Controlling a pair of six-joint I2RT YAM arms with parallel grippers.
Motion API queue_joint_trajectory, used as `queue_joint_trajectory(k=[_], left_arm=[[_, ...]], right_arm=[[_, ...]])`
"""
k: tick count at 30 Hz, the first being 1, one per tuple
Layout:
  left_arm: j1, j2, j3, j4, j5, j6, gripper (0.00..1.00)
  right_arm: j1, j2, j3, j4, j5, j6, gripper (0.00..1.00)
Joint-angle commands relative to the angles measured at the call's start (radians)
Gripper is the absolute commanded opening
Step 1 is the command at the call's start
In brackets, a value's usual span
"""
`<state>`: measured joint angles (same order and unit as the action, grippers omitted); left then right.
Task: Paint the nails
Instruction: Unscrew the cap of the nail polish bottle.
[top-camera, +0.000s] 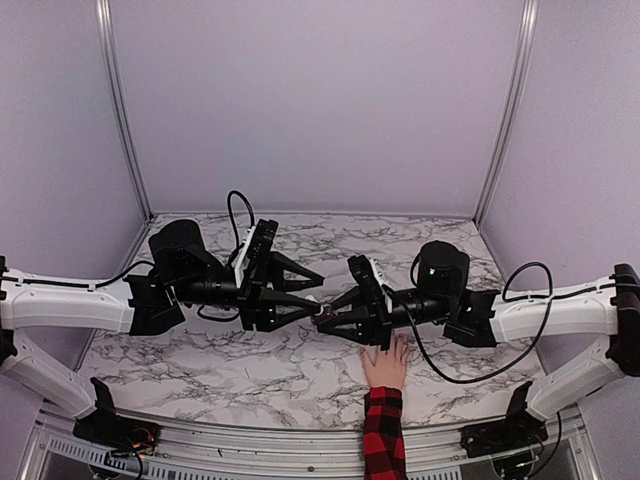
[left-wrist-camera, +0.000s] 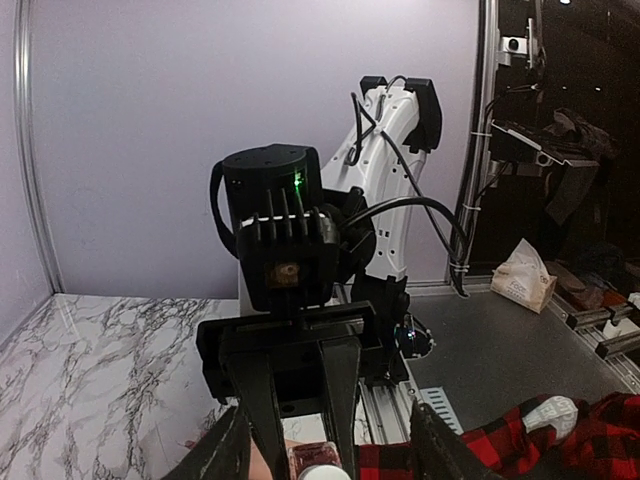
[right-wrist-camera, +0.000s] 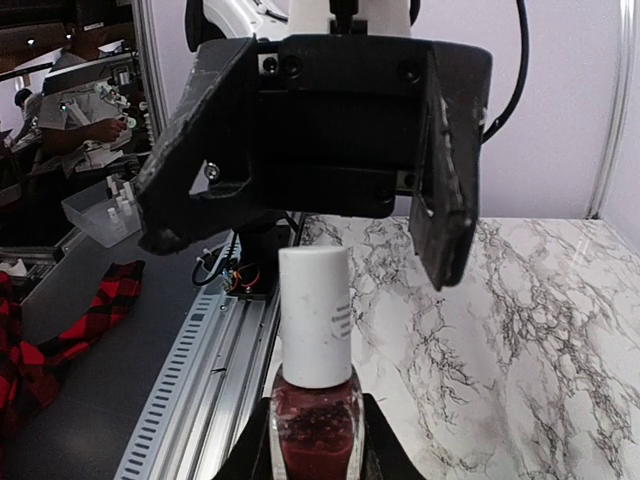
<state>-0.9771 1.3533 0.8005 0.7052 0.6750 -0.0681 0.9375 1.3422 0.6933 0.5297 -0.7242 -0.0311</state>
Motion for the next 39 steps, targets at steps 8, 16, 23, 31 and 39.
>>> queue_joint_trajectory(k=[8, 16, 23, 31, 39], left_arm=[[-0.024, -0.043, -0.001, -0.005, 0.120, 0.122, 0.52], [-0.029, -0.035, 0.004, -0.005, 0.139, 0.126, 0.46], [-0.031, -0.032, 0.008, -0.004, 0.130, 0.121, 0.26], [-0.032, -0.030, 0.013, 0.005, 0.051, 0.080, 0.11], [-0.032, -0.018, 0.014, 0.024, -0.139, -0.006, 0.06]], right_arm=[[-0.005, -0.018, 0.064, 0.058, -0.192, 0.006, 0.00], [-0.005, -0.012, 0.068, 0.082, -0.220, 0.022, 0.00], [-0.005, -0.005, 0.070, 0.096, -0.222, 0.025, 0.00], [-0.005, 0.002, 0.071, 0.100, -0.167, 0.070, 0.00], [-0.005, -0.012, 0.058, 0.104, -0.034, 0.091, 0.00]])
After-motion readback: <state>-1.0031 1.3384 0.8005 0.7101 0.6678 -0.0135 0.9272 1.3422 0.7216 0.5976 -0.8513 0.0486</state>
